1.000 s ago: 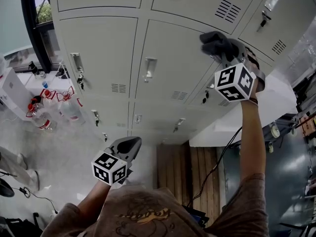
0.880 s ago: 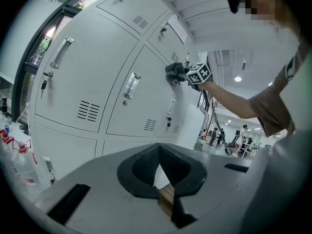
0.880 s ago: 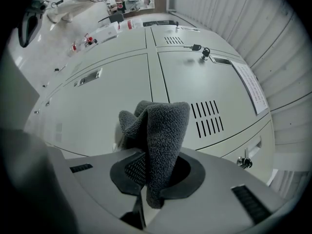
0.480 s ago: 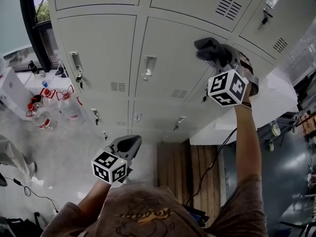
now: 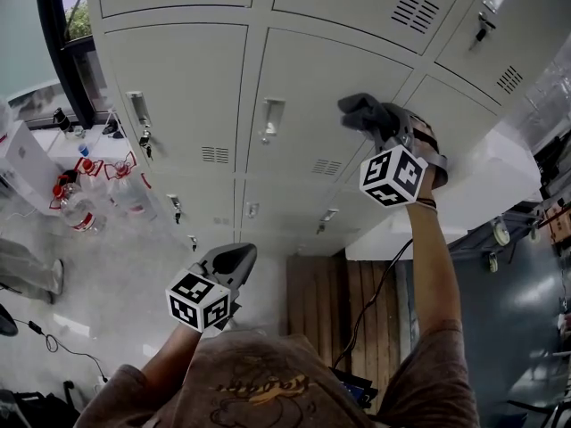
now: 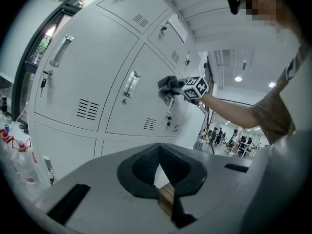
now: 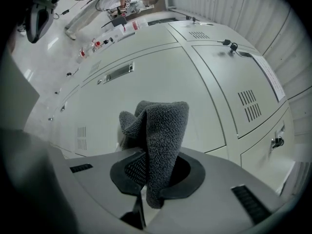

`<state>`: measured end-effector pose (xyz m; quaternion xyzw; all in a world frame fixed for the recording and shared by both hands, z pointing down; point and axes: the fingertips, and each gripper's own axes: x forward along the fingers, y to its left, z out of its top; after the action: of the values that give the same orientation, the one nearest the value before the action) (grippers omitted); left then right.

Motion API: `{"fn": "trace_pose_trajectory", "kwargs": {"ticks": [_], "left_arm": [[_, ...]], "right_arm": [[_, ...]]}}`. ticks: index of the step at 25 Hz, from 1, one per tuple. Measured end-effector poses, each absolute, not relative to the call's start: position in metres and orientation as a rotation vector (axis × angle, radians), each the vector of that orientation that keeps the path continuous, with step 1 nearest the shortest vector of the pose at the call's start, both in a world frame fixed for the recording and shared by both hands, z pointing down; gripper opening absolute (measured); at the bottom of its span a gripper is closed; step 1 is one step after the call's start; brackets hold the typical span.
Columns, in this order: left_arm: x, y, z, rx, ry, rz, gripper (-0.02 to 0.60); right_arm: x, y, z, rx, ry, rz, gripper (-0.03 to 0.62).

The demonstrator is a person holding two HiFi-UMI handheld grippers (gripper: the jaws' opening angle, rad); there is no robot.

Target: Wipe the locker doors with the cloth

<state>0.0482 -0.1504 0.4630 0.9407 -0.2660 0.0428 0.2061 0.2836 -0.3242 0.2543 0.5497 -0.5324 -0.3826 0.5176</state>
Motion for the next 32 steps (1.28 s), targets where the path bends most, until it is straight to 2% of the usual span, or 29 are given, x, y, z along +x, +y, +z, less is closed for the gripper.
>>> {"fn": "trace_pose_trajectory", "kwargs": {"ticks": [23,32], "left_arm": [[0.044,-0.151,0.464,2.615,-0.769,0.135,0.004],[0.039,-0.153,0.46,2.628,-0.795,0.131,0.003]], "right_arm": [[0.285,-0.327,0.399,1.237,-1.426,-0.668,0.035],[0.295,-0.326,0.456,1.234,-1.509,-0.467,0.035]]}}
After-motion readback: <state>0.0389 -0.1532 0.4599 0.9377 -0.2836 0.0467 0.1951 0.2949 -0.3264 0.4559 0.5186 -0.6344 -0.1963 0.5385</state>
